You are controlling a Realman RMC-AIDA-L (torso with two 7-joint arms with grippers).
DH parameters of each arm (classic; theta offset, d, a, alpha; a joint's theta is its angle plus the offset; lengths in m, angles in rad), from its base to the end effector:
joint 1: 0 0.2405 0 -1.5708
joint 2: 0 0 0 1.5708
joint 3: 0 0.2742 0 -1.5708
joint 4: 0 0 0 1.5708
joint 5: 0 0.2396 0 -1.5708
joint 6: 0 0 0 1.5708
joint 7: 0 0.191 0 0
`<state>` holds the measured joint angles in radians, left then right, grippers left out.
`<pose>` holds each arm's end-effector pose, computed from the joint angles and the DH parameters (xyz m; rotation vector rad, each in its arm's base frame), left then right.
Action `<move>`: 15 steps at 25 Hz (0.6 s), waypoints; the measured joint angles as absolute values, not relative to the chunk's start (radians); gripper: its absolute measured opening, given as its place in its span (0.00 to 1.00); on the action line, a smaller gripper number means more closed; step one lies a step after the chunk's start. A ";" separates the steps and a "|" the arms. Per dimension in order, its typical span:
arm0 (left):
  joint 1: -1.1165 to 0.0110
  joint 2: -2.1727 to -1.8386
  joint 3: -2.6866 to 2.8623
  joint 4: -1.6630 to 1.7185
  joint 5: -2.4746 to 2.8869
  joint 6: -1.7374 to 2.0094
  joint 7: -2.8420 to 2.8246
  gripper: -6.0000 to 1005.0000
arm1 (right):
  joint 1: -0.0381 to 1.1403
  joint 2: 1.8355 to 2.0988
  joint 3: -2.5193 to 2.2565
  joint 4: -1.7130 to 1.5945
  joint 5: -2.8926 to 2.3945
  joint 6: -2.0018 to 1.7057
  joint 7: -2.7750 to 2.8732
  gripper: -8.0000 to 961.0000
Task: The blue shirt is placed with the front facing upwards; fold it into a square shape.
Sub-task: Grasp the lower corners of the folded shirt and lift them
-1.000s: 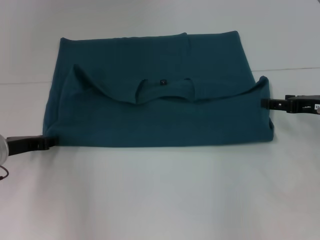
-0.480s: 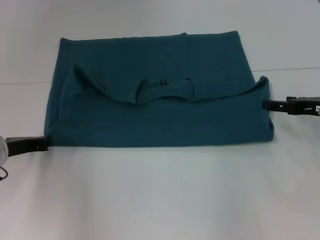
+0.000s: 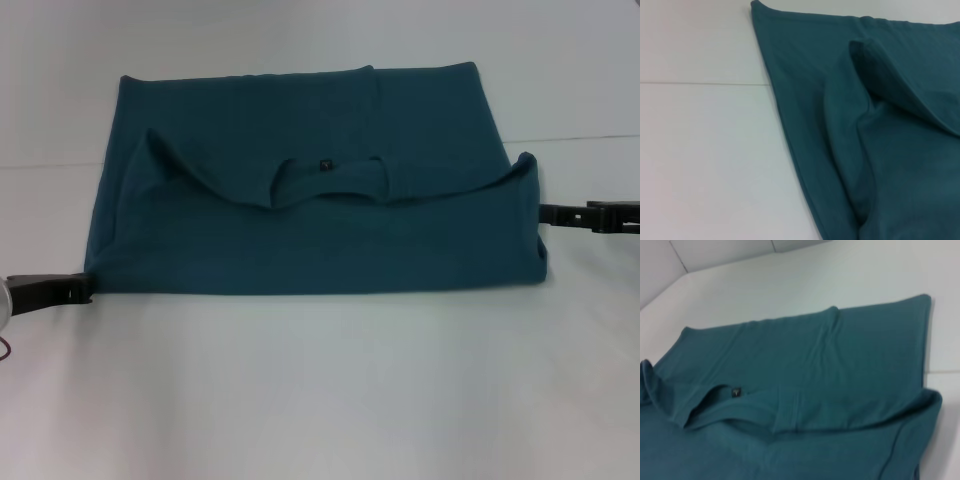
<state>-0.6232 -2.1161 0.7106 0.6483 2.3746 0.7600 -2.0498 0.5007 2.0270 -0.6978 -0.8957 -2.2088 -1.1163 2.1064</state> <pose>-0.3644 0.4699 -0.0396 -1.9998 -1.2241 -0.1727 0.3507 0.4505 0.0457 -2.0548 1.2443 0.3813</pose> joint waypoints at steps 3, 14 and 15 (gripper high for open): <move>-0.623 -2.117 0.711 0.650 2.374 0.762 -2.043 0.06 | 0.514 2.000 -0.699 -0.896 -2.259 -1.169 2.173 0.97; -0.629 -2.126 0.715 0.668 2.373 0.768 -2.040 0.06 | 0.607 1.966 -0.697 -0.888 -2.462 -1.276 2.343 0.96; -0.629 -2.130 0.716 0.678 2.372 0.770 -2.040 0.06 | 0.614 1.967 -0.697 -0.881 -2.470 -1.274 2.345 0.97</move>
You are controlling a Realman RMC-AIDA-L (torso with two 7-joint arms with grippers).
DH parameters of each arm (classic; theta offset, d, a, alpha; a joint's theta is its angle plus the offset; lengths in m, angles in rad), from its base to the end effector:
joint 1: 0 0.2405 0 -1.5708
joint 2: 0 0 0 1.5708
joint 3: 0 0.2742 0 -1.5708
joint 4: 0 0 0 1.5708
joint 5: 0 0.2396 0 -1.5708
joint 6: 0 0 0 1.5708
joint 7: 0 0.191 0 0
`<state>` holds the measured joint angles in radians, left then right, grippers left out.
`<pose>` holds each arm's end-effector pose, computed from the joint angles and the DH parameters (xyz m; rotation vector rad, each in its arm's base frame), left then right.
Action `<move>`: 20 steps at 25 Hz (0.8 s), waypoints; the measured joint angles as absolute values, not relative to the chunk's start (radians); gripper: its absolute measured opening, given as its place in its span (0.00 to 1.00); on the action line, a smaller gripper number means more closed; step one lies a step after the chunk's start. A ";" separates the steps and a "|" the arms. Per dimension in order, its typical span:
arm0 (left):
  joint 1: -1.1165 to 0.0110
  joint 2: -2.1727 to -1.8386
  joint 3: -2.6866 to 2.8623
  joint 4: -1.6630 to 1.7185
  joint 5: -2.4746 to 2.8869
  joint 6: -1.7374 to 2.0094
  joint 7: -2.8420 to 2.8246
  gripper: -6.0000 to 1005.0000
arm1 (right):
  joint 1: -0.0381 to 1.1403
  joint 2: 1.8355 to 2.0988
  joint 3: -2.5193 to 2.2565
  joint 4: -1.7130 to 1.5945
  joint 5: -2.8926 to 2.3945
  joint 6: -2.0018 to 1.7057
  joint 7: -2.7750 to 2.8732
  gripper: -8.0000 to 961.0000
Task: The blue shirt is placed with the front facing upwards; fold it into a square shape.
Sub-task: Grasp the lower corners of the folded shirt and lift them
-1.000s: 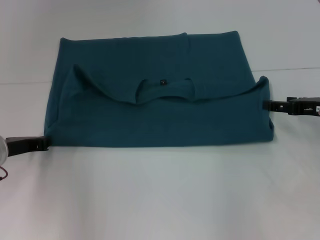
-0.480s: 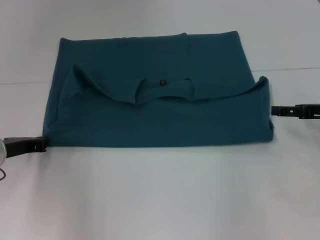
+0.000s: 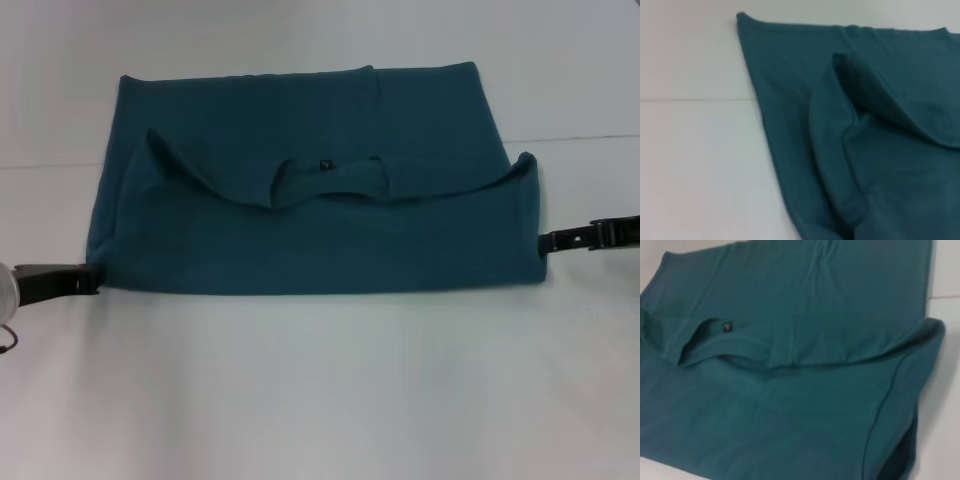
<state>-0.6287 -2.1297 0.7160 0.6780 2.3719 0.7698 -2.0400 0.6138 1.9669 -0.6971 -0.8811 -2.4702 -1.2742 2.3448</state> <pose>-0.3531 0.4745 -0.0401 -2.0203 -1.1891 -0.1860 0.3411 0.4544 0.0491 -2.1124 1.4221 0.1445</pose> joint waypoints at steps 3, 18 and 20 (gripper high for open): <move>-0.621 -2.145 0.717 0.718 2.366 0.778 -2.040 0.06 | 0.627 1.970 -0.698 -0.858 -2.475 -1.260 2.346 0.97; -0.625 -2.158 0.722 0.745 2.360 0.799 -2.028 0.06 | 0.653 1.981 -0.700 -0.739 -2.472 -1.147 2.324 0.95; -0.625 -2.158 0.722 0.745 2.359 0.799 -2.028 0.06 | 0.660 1.980 -0.699 -0.722 -2.472 -1.133 2.322 0.92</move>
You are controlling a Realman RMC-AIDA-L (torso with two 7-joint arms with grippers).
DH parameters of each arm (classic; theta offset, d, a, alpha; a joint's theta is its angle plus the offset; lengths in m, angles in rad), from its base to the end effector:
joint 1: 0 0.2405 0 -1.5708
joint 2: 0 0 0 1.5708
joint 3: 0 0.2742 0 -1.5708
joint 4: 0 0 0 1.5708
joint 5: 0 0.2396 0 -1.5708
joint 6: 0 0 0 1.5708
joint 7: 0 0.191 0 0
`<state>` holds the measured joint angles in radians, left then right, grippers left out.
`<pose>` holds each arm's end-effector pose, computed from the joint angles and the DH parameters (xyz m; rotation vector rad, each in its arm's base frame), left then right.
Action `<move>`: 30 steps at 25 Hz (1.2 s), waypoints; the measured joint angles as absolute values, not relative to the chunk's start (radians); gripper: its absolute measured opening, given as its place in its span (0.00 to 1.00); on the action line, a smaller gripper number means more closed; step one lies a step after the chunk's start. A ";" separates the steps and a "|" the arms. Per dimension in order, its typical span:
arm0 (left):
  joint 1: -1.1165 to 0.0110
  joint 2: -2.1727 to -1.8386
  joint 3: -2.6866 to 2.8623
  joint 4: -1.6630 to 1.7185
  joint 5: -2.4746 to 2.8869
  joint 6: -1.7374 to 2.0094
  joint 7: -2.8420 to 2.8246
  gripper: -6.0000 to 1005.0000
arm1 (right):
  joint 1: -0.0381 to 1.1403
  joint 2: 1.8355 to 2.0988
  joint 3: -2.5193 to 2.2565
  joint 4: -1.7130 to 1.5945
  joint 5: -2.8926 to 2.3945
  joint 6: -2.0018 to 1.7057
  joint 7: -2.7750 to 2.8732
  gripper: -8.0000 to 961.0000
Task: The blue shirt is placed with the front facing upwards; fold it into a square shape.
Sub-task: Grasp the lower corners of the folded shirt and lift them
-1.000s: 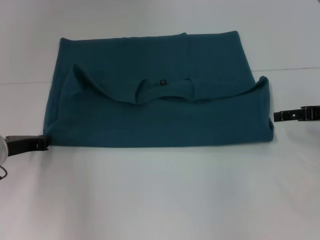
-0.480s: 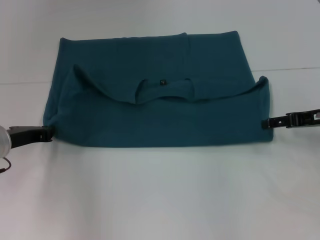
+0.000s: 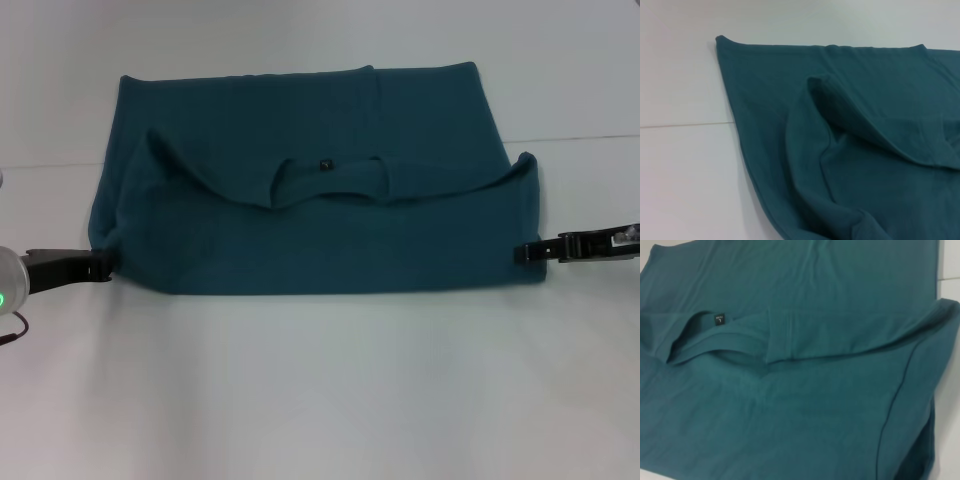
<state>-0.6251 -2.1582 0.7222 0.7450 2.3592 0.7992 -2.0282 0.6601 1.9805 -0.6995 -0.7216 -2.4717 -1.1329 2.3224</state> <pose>-0.3344 0.4785 -0.0396 -2.0476 -1.1430 -0.2248 0.3489 0.4645 0.0135 -2.0853 1.4582 0.1497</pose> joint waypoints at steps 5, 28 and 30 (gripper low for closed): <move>-0.626 -2.158 0.722 0.744 2.359 0.799 -2.028 0.06 | 0.673 1.981 -0.700 -0.694 -2.473 -1.125 2.322 0.85; -0.625 -2.159 0.722 0.743 2.359 0.795 -2.013 0.06 | 0.663 1.984 -0.695 -0.656 -2.474 -1.082 2.321 0.17; -0.624 -2.160 0.722 0.743 2.353 0.795 -2.007 0.06 | 0.662 1.985 -0.694 -0.659 -2.472 -1.083 2.313 0.13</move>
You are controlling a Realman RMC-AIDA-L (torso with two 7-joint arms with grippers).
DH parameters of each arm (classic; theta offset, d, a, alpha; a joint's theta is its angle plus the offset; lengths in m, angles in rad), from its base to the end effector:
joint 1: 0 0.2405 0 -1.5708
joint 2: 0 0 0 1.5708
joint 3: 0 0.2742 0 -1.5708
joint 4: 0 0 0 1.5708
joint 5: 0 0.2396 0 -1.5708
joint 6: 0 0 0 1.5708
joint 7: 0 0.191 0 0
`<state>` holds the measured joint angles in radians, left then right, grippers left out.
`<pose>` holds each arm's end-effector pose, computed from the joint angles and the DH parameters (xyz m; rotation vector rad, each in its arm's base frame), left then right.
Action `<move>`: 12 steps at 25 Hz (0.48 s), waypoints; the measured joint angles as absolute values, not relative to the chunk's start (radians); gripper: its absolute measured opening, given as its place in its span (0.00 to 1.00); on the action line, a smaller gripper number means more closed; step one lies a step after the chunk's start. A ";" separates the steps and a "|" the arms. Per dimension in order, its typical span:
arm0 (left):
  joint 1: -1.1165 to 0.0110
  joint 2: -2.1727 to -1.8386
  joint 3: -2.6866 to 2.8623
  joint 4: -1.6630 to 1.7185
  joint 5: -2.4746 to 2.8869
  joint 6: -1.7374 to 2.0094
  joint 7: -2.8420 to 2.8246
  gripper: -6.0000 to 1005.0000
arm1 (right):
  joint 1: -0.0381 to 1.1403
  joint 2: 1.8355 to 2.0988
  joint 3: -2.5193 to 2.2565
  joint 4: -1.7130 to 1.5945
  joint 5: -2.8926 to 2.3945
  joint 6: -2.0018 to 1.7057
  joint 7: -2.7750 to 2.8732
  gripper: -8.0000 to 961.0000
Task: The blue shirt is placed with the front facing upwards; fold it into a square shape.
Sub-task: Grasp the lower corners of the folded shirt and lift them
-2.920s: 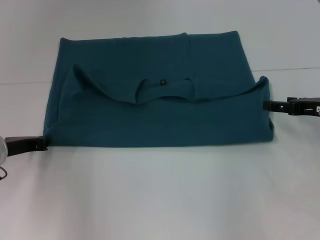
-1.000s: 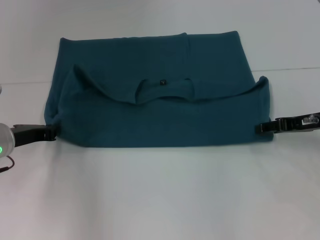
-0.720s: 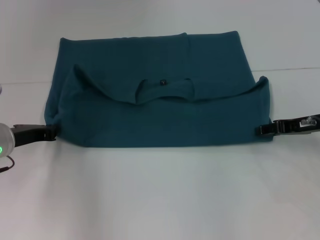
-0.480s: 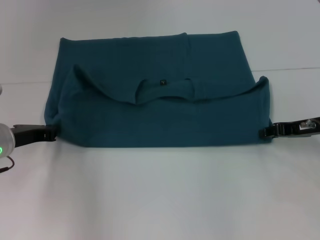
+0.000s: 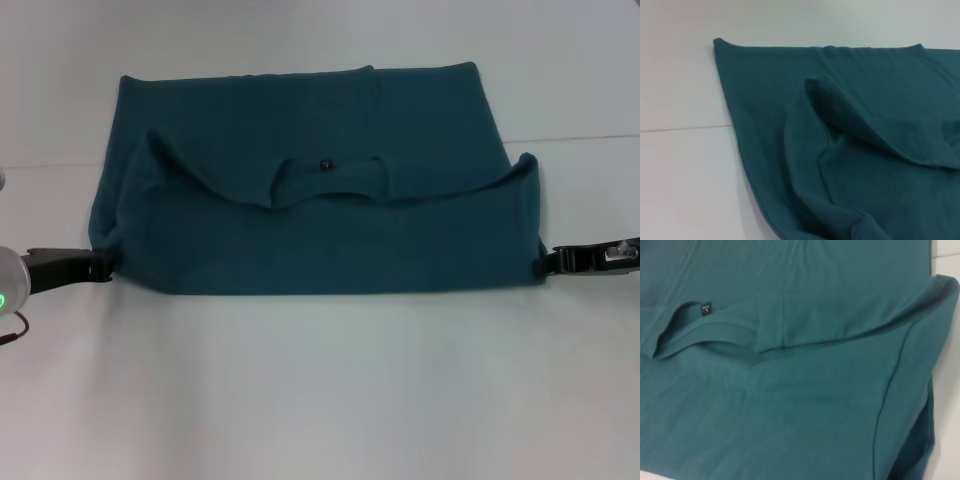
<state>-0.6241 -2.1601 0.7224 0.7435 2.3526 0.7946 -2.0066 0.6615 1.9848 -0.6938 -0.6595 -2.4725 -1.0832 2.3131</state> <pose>-0.3343 0.4785 -0.0404 -2.0538 -1.1249 -0.2214 0.3594 0.4604 0.0000 -2.0615 1.4934 0.1445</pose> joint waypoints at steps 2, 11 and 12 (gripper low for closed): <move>-0.623 -2.161 0.722 0.744 2.343 0.795 -1.999 0.06 | 0.662 1.986 -0.692 -0.662 -2.472 -1.088 2.304 0.10; -0.620 -2.161 0.724 0.744 2.300 0.803 -1.960 0.06 | 0.643 2.028 -0.696 -0.798 -2.470 -1.167 2.298 0.04; -0.618 -2.161 0.724 0.745 2.290 0.806 -1.946 0.06 | 0.638 2.030 -0.696 -0.811 -2.470 -1.173 2.298 0.04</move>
